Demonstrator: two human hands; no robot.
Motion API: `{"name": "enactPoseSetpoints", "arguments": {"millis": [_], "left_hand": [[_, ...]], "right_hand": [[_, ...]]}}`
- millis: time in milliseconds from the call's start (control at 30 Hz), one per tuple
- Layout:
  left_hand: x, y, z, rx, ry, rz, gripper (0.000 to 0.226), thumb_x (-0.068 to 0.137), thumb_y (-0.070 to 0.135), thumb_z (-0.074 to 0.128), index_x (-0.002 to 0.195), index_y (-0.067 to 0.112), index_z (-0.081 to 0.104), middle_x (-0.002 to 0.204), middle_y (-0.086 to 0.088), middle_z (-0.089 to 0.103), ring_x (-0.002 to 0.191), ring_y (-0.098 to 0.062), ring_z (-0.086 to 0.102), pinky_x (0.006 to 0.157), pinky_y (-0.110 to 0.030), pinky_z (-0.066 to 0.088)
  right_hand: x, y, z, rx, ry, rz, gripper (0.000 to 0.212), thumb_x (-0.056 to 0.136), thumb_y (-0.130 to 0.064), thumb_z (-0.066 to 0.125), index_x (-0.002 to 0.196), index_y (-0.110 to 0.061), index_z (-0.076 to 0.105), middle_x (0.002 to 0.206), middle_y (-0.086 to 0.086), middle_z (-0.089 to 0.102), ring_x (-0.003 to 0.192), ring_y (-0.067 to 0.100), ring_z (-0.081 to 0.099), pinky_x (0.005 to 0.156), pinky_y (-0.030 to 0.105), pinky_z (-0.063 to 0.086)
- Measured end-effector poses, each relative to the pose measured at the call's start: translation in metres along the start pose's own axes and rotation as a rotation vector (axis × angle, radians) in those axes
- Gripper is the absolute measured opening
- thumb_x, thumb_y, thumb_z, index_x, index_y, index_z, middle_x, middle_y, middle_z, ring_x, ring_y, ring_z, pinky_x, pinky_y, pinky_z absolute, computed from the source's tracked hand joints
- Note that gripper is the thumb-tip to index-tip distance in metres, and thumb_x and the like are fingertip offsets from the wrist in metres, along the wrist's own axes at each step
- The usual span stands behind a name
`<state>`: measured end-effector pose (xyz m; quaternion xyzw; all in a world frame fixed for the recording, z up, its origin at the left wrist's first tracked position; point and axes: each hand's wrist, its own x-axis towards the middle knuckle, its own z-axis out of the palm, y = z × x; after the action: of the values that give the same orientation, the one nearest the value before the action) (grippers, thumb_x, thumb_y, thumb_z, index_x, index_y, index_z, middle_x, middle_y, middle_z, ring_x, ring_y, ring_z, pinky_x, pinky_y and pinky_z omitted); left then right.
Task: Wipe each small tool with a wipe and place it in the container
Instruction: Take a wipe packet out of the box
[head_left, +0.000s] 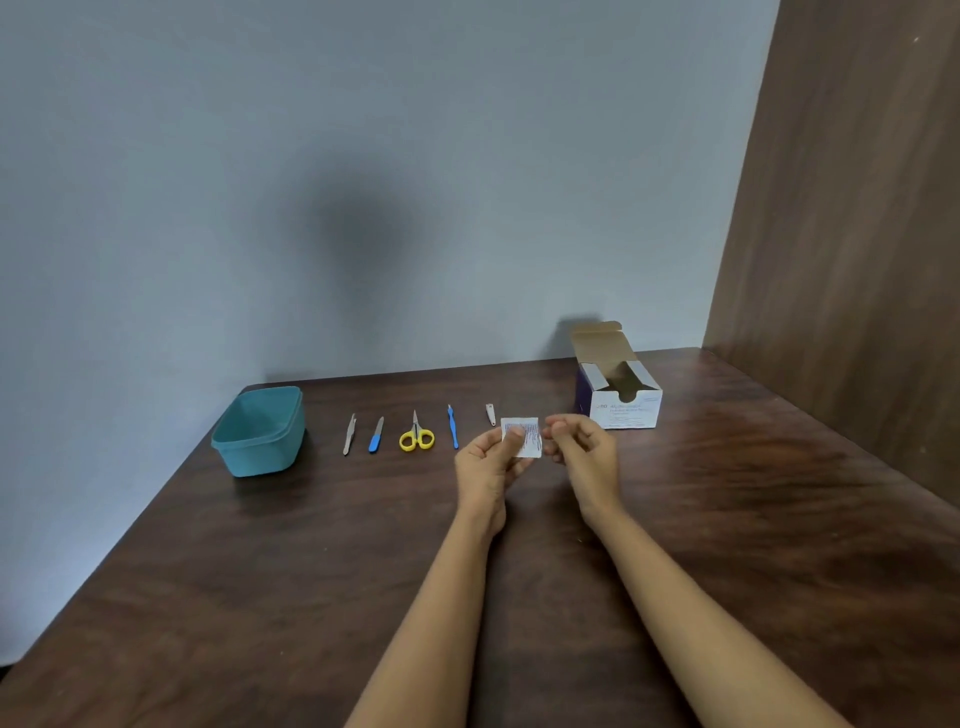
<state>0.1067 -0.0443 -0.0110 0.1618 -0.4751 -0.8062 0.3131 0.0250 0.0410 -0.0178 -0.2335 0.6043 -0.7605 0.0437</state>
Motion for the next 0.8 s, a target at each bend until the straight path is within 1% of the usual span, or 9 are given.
{"name": "enactPoseSetpoints", "arguments": {"millis": [100,167,233,400,500,600,700,733,800], "left_hand": [[0.001,-0.001,0.001,0.003,0.023,0.036,0.005,0.089,0.006,0.064,0.09,0.002,0.068,0.073,-0.003,0.073,0.066,-0.009,0.069,0.065,-0.02,0.058],[0.003,-0.002,0.001,0.01,0.045,0.052,0.008,0.089,0.006,0.064,0.094,0.0,0.066,0.072,-0.001,0.074,0.065,-0.007,0.069,0.062,-0.019,0.057],[0.005,-0.004,0.0,0.004,0.064,0.063,0.01,0.089,0.006,0.064,0.096,-0.002,0.065,0.071,0.0,0.073,0.065,-0.006,0.069,0.06,-0.018,0.056],[0.011,-0.006,-0.002,0.005,0.102,0.068,0.018,0.087,0.009,0.067,0.099,-0.004,0.065,0.074,-0.004,0.071,0.069,-0.01,0.067,0.062,-0.02,0.057],[0.011,-0.006,-0.002,-0.006,0.089,0.057,0.017,0.088,0.009,0.067,0.099,-0.004,0.065,0.074,-0.003,0.07,0.068,-0.009,0.068,0.061,-0.02,0.057],[0.01,-0.005,-0.001,-0.015,0.061,0.048,0.013,0.089,0.009,0.065,0.097,-0.002,0.065,0.073,-0.002,0.072,0.067,-0.008,0.069,0.061,-0.019,0.057],[0.008,-0.004,0.0,-0.036,0.04,0.042,0.009,0.09,0.007,0.063,0.095,0.0,0.064,0.073,-0.003,0.072,0.069,-0.009,0.07,0.064,-0.021,0.059],[0.007,-0.003,0.0,-0.041,0.037,0.038,0.008,0.09,0.007,0.063,0.094,0.0,0.064,0.075,-0.004,0.072,0.07,-0.01,0.07,0.065,-0.022,0.059],[0.006,-0.002,0.001,-0.048,0.035,0.031,0.006,0.091,0.007,0.062,0.094,0.002,0.064,0.077,-0.004,0.073,0.073,-0.011,0.071,0.068,-0.022,0.06]], "right_hand": [[-0.004,-0.002,-0.001,-0.003,-0.064,-0.046,0.005,0.088,0.0,0.061,0.088,-0.003,0.065,0.078,0.004,0.067,0.065,0.003,0.062,0.061,0.018,0.05],[-0.004,-0.002,-0.001,-0.051,-0.104,-0.079,0.004,0.087,-0.003,0.065,0.085,-0.006,0.066,0.078,0.003,0.068,0.069,0.005,0.064,0.066,0.02,0.052],[-0.004,-0.001,-0.001,-0.074,-0.105,-0.103,0.006,0.085,-0.005,0.068,0.082,-0.01,0.067,0.077,0.002,0.068,0.072,0.007,0.064,0.069,0.024,0.054],[-0.003,0.0,0.001,-0.164,-0.119,-0.153,0.004,0.083,-0.009,0.071,0.083,-0.012,0.068,0.078,0.001,0.07,0.076,0.012,0.067,0.072,0.026,0.055],[-0.002,0.002,0.0,-0.201,-0.127,-0.133,0.007,0.082,-0.014,0.073,0.085,-0.018,0.07,0.081,-0.001,0.072,0.077,0.012,0.068,0.072,0.025,0.056],[0.001,0.004,-0.002,-0.2,-0.138,-0.078,0.012,0.08,-0.017,0.075,0.091,-0.015,0.071,0.085,0.002,0.072,0.08,0.011,0.069,0.074,0.023,0.056],[0.001,0.002,-0.002,-0.165,-0.156,-0.038,0.009,0.083,-0.016,0.072,0.092,-0.015,0.07,0.088,0.003,0.073,0.083,0.01,0.069,0.075,0.021,0.055],[0.0,0.002,-0.002,-0.146,-0.16,-0.03,0.005,0.086,-0.015,0.069,0.091,-0.017,0.07,0.087,0.002,0.072,0.081,0.006,0.068,0.073,0.019,0.054],[-0.001,0.001,-0.002,-0.121,-0.15,-0.024,0.01,0.091,-0.013,0.061,0.09,-0.018,0.069,0.086,0.001,0.071,0.075,0.0,0.065,0.066,0.015,0.05]]}}
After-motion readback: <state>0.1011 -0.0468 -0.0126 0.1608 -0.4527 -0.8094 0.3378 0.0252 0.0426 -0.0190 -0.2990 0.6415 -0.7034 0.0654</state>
